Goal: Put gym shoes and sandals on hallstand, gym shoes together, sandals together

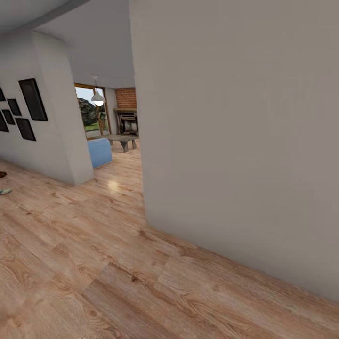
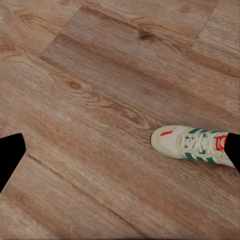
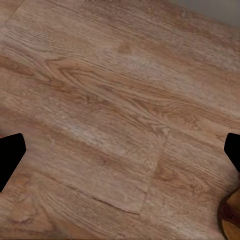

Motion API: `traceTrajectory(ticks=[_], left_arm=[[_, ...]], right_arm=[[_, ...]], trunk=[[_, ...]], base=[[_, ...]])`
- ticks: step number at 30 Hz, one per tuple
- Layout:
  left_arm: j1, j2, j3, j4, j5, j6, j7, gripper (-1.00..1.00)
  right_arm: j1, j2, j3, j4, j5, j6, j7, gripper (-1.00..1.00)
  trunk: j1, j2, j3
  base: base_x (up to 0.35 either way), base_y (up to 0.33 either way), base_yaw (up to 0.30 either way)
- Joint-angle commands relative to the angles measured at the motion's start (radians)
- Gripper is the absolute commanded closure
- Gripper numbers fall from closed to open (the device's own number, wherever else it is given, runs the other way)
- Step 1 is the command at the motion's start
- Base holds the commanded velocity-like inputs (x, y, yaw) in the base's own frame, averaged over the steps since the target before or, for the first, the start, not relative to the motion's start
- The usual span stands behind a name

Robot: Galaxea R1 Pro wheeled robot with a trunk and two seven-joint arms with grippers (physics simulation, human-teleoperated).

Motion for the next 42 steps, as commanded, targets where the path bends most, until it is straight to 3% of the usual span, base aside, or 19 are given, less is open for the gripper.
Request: traceTrajectory(ticks=[1, 42], left_arm=[[-0.001, 0.000, 0.003, 0.001, 0.001, -0.003, -0.001, -1.00], [-0.001, -0.002, 0.003, 0.001, 0.001, -0.003, -0.001, -1.00]], right_arm=[[0.000, 0.000, 0.000, 0.000, 0.000, -0.003, 0.000, -1.00], [0.000, 0.000, 0.001, 0.000, 0.000, -0.003, 0.000, -1.00]], trunk=[[0.000, -0.001, -0.001], [0.000, -0.001, -0.001]], base=[[0.000, -0.001, 0.279], [0.000, 0.000, 0.279]])
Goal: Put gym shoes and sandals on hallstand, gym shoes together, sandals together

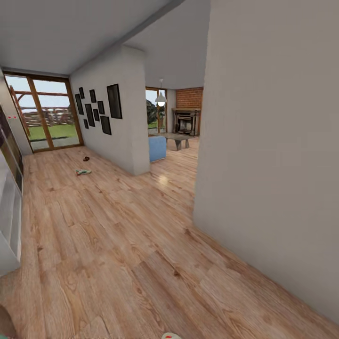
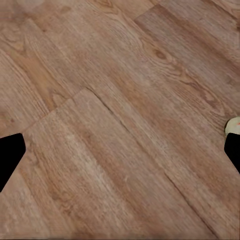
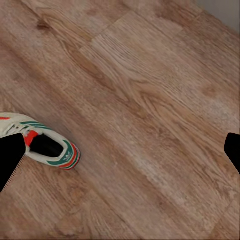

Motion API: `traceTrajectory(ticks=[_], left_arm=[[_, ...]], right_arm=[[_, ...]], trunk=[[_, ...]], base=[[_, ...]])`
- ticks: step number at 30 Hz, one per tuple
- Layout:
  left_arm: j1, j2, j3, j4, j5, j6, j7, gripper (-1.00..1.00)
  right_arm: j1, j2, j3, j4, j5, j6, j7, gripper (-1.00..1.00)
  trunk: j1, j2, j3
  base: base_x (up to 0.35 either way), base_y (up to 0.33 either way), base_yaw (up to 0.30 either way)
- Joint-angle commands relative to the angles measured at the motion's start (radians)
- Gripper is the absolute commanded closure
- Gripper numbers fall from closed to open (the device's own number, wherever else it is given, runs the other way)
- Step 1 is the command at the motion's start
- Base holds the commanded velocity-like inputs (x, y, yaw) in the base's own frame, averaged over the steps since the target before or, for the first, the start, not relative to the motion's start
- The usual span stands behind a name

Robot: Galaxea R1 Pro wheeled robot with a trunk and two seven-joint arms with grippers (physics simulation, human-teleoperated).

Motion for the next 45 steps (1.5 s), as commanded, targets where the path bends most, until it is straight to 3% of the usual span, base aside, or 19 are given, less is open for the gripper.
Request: traceTrajectory(ticks=[1, 28, 38, 45], left_arm=[[-0.001, 0.000, 0.003, 0.001, 0.001, -0.003, -0.001, -1.00], [-0.001, 0.000, 0.001, 0.002, 0.001, -0.003, -0.001, -1.00], [-0.001, 0.000, 0.001, 0.001, 0.001, -0.003, -0.001, -1.00], [-0.001, 0.000, 0.002, 0.001, 0.001, -0.003, -0.001, -1.00]], right_arm=[[0.000, 0.000, -0.001, 0.000, 0.000, -0.003, 0.000, -1.00], [0.000, 0.000, -0.001, 0.000, 0.000, -0.003, 0.000, -1.00], [0.000, 0.000, -0.001, 0.000, 0.000, -0.003, 0.000, -1.00], [0.000, 0.000, -0.001, -0.001, -0.002, -0.003, 0.000, -1.00]], trunk=[[0.000, -0.001, -0.001], [0.000, -0.001, -0.001], [0.000, -0.001, -0.001], [0.000, -0.001, -0.001]], base=[[0.000, 0.000, 0.279], [0.000, -0.006, 0.279], [0.000, -0.210, 0.272], [0.000, -0.241, 0.054]])
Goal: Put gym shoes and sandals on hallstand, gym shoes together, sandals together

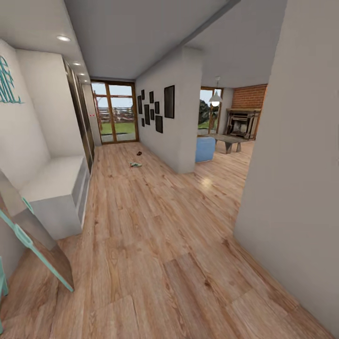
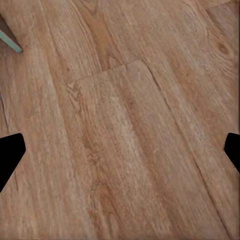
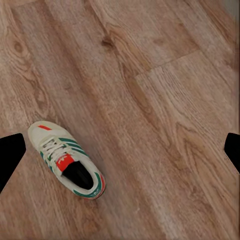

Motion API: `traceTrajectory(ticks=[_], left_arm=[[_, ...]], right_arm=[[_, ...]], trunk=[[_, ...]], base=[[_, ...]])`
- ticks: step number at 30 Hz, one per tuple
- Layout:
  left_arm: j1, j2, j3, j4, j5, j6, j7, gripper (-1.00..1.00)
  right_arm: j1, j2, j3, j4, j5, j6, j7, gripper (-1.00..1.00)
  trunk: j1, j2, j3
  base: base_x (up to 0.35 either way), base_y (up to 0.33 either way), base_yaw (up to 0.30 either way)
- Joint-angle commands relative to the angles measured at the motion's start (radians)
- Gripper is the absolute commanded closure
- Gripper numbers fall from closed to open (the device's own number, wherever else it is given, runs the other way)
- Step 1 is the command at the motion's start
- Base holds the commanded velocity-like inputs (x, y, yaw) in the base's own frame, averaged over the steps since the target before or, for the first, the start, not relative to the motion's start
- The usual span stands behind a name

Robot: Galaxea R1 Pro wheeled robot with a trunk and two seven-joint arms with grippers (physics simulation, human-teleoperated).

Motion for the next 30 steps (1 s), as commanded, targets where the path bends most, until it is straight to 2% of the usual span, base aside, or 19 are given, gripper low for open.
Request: traceTrajectory(ticks=[1, 24, 30], left_arm=[[-0.001, 0.000, 0.003, 0.001, 0.001, -0.003, -0.001, -1.00], [-0.001, -0.001, 0.002, 0.001, 0.001, -0.003, -0.001, -1.00], [-0.001, -0.001, 0.002, 0.001, 0.002, -0.003, -0.001, -1.00]], right_arm=[[-0.001, 0.000, 0.000, 0.001, -0.001, -0.003, 0.000, -1.00], [-0.001, 0.000, 0.000, 0.001, -0.001, -0.003, 0.000, -1.00], [-0.001, 0.000, 0.000, 0.001, -0.001, -0.003, 0.000, -1.00]], trunk=[[0.000, 0.000, -0.001], [0.000, 0.000, -0.001], [0.000, 0.000, -0.001]], base=[[0.000, -0.159, 0.016], [-0.001, -0.024, 0.002], [-0.183, -0.148, 0.000]])
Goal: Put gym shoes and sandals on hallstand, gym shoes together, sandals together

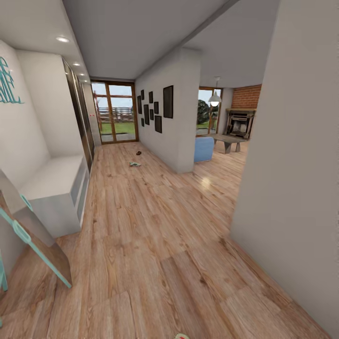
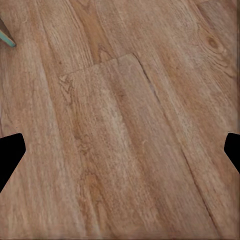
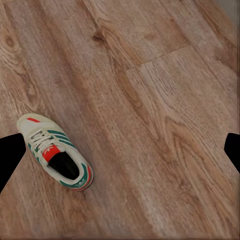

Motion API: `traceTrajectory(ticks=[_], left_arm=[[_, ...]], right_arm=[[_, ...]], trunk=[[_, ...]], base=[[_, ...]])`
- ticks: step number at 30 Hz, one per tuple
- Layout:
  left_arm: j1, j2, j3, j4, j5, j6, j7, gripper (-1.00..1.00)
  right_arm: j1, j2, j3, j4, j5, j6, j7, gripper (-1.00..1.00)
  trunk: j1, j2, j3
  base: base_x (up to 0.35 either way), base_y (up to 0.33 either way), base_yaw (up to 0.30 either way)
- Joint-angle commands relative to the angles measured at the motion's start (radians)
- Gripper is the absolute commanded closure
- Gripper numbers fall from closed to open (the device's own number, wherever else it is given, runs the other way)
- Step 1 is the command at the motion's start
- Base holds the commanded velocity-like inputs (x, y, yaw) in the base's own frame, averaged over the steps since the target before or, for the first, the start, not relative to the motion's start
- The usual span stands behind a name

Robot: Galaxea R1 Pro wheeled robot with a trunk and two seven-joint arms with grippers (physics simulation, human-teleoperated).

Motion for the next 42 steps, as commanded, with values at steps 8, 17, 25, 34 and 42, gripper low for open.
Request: traceTrajectory(ticks=[8, 17, 25, 34, 42], left_arm=[[-0.001, 0.000, 0.002, 0.001, 0.001, -0.003, -0.002, -1.00], [-0.001, 0.000, 0.003, 0.001, 0.001, -0.003, -0.001, -1.00], [-0.001, 0.000, 0.003, 0.001, 0.001, -0.003, -0.001, -1.00], [-0.001, 0.000, 0.003, 0.001, 0.001, -0.003, -0.001, -1.00], [-0.001, 0.000, 0.003, 0.002, 0.001, -0.003, -0.001, -1.00]], right_arm=[[-0.001, 0.000, 0.000, 0.001, -0.001, -0.003, 0.000, -1.00], [-0.001, 0.000, 0.000, 0.001, -0.001, -0.003, 0.000, -1.00], [-0.001, 0.000, 0.000, 0.001, -0.001, -0.003, 0.000, -1.00], [-0.001, 0.000, 0.000, 0.001, -0.001, -0.003, 0.000, -1.00], [-0.001, 0.000, 0.000, 0.002, -0.001, -0.003, 0.000, -1.00]], trunk=[[0.000, -0.001, -0.001], [0.000, -0.001, -0.001], [0.000, -0.001, -0.001], [0.000, -0.001, -0.001], [0.000, -0.001, -0.001]], base=[[-0.055, -0.044, 0.000], [-0.063, -0.044, 0.000], [-0.141, -0.101, 0.100], [-0.014, -0.010, 0.264], [-0.001, -0.001, 0.146]])
